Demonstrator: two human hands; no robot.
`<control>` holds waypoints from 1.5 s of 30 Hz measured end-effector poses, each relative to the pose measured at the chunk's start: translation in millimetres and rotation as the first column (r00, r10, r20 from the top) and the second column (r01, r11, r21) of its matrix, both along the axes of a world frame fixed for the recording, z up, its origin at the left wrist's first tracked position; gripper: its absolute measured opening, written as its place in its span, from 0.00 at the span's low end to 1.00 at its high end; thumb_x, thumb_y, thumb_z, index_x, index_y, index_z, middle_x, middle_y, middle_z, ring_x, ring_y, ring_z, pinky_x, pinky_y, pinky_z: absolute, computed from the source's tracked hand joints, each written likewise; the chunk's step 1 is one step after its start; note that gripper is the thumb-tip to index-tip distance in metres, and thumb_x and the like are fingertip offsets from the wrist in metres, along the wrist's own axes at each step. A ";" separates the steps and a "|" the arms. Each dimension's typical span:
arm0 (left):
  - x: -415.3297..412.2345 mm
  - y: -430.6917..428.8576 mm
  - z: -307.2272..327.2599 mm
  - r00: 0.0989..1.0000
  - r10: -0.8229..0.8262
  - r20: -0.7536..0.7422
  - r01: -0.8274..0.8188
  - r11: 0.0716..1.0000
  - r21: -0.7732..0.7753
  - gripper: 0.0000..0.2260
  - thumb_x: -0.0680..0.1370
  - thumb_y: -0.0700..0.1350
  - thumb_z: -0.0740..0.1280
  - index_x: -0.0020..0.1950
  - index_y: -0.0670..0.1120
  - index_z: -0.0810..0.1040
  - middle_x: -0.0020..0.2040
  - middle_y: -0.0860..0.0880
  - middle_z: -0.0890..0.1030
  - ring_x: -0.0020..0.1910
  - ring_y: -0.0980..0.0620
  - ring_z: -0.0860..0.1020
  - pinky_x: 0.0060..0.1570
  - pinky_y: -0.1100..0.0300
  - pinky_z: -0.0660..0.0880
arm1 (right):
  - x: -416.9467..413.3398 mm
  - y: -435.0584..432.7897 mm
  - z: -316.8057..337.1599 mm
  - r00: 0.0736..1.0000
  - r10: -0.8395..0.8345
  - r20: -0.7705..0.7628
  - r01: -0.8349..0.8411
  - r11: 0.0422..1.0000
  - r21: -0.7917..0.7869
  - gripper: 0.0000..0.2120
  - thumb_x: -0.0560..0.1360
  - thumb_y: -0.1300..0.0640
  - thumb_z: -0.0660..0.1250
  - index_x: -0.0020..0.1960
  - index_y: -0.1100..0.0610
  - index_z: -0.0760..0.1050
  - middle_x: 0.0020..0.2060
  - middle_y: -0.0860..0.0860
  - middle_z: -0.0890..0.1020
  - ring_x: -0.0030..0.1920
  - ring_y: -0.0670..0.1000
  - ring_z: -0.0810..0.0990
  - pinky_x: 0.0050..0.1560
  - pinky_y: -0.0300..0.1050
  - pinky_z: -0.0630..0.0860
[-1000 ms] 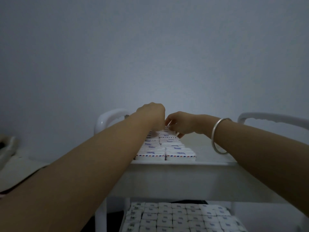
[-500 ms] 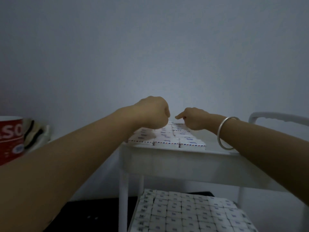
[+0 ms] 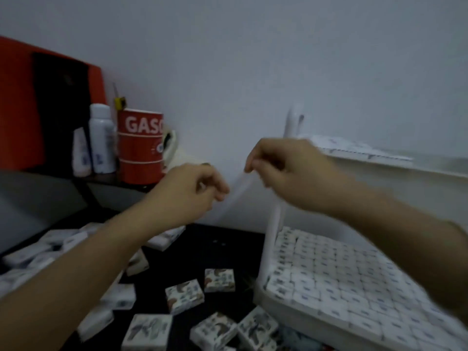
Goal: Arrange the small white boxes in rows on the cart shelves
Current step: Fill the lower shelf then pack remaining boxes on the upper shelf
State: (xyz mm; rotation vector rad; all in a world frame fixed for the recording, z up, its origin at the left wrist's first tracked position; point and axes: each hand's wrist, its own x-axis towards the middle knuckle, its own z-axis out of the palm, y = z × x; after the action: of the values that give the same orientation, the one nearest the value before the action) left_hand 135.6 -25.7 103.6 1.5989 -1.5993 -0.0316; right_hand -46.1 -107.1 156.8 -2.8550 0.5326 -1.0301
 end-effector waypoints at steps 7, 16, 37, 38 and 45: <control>84.8 76.2 -120.4 0.944 0.318 -0.086 -0.303 0.940 0.159 0.17 0.79 0.36 0.62 0.41 0.57 0.79 0.43 0.60 0.82 0.44 0.64 0.79 0.42 0.72 0.73 | 119.3 -8.5 -126.8 0.936 0.141 -0.322 -0.089 0.981 0.171 0.12 0.78 0.53 0.62 0.62 0.52 0.73 0.55 0.51 0.79 0.54 0.52 0.77 0.54 0.48 0.75; 111.5 163.4 -150.7 0.805 0.587 0.088 -0.567 0.804 -0.179 0.11 0.73 0.35 0.61 0.43 0.46 0.81 0.42 0.51 0.81 0.43 0.52 0.78 0.46 0.57 0.72 | 256.5 38.3 -198.0 0.903 0.377 -0.206 -0.286 0.885 0.367 0.18 0.79 0.41 0.59 0.65 0.44 0.71 0.66 0.48 0.70 0.68 0.52 0.65 0.67 0.51 0.67; 88.6 172.3 -227.6 0.512 0.855 0.088 -0.840 0.477 0.259 0.35 0.73 0.68 0.38 0.77 0.57 0.58 0.79 0.50 0.54 0.76 0.48 0.56 0.74 0.43 0.55 | 277.4 94.7 -234.2 0.686 0.414 -0.598 -0.447 0.889 0.103 0.27 0.78 0.34 0.52 0.75 0.37 0.55 0.78 0.46 0.48 0.77 0.52 0.48 0.74 0.61 0.48; 82.0 166.9 -228.1 0.525 0.844 0.112 -0.835 0.485 0.261 0.34 0.75 0.68 0.37 0.77 0.57 0.58 0.79 0.50 0.54 0.76 0.48 0.56 0.73 0.44 0.56 | 266.4 88.6 -234.7 0.695 0.416 -0.586 -0.433 0.893 0.121 0.27 0.78 0.35 0.52 0.75 0.37 0.55 0.78 0.46 0.48 0.77 0.52 0.47 0.75 0.59 0.49; 47.7 134.7 -229.5 0.659 0.749 0.068 -0.743 0.634 0.215 0.32 0.76 0.61 0.36 0.78 0.53 0.56 0.79 0.51 0.53 0.77 0.51 0.53 0.75 0.46 0.51 | 204.3 61.2 -235.6 0.800 0.391 -0.454 -0.365 0.919 0.149 0.23 0.82 0.52 0.54 0.77 0.45 0.57 0.78 0.47 0.53 0.77 0.50 0.53 0.75 0.45 0.53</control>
State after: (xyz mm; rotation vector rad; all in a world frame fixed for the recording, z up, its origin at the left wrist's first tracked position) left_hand 183.3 109.0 -126.0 2.3314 -0.8040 0.2191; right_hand 158.2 -46.0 -78.8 -2.9759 -0.0127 -0.2375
